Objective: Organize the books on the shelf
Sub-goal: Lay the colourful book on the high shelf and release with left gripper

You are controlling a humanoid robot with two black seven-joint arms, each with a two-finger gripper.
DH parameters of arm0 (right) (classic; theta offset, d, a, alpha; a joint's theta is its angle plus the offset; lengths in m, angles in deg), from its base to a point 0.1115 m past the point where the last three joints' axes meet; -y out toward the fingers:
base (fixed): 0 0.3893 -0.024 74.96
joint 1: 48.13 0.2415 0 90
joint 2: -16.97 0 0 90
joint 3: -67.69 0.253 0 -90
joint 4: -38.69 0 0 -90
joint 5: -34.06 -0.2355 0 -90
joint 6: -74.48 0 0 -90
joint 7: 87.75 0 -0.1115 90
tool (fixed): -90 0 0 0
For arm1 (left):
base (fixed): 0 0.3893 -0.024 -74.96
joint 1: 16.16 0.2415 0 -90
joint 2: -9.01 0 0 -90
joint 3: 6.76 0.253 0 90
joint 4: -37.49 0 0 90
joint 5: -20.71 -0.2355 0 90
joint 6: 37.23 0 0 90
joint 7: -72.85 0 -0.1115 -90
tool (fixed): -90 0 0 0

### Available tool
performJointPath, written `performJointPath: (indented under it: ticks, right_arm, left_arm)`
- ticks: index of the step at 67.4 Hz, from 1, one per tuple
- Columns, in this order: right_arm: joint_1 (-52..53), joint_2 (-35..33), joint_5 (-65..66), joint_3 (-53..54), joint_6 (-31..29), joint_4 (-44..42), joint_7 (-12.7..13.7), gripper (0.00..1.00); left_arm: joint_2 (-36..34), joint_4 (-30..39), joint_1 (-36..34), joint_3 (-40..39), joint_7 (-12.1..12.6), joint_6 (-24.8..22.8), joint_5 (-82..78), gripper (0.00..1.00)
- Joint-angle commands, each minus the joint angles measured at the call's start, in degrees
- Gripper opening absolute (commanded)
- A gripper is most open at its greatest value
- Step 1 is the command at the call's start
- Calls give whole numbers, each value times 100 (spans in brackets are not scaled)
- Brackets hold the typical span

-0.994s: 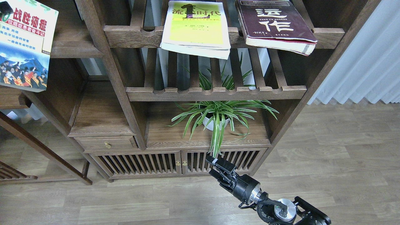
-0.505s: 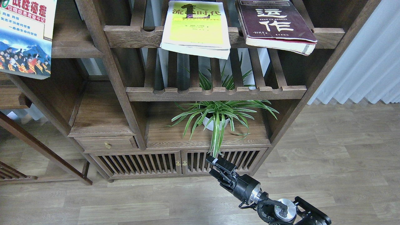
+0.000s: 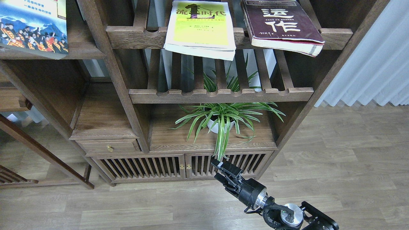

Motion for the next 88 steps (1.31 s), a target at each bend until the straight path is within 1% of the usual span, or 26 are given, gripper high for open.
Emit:
performJointPath:
  ticks: [1, 13, 23, 42, 60, 74, 77, 80, 81, 83, 84, 86, 88]
  right_arm:
    - [0, 0, 0, 0, 0, -1, -1, 87]
    - [-9, 0, 0, 0, 0, -1, -1, 88]
    - [-26, 0, 0, 0, 0, -1, -1, 88]
    - [-70, 0, 0, 8, 0, -1, -1, 88]
    - [-96, 0, 0, 8, 0, 8, -1, 89]
    - [-123, 0, 0, 8, 0, 17, -1, 89]
    - [-123, 0, 0, 26, 0, 17, -1, 89]
    - [-132, 0, 0, 44, 0, 17, -1, 89]
    - [-132, 0, 0, 44, 0, 17, -1, 89]
    - [-132, 0, 0, 44, 0, 17, -1, 89]
    - [-132, 0, 0, 44, 0, 26, -1, 89]
    - [-140, 0, 0, 44, 0, 26, -1, 89]
    - [-149, 0, 0, 44, 0, 26, -1, 89]
  left_arm:
    - [82, -148, -143, -6, -1, -1, 3, 2]
    - [179, -166, -170, -59, -1, -1, 3, 2]
    - [179, -377, -284, -68, -1, -1, 3, 2]
    - [232, -509, -363, -77, -1, -1, 20, 2]
    - [381, -1071, -399, -77, -1, -1, 29, 2]
    - [390, -1168, -399, -85, -1, -1, 64, 5]
    - [390, -1177, -399, -85, -1, -1, 64, 8]
    - [390, -1168, -399, -77, -1, -1, 64, 19]
    - [390, -1159, -399, -77, -1, -1, 73, 25]
    - [399, -1159, -399, -68, -1, -1, 73, 33]
    - [399, -1159, -399, -68, -1, -1, 64, 39]
    - [399, -1159, -399, -59, -1, -1, 64, 43]
    - [399, -1151, -407, -50, -1, -1, 47, 52]
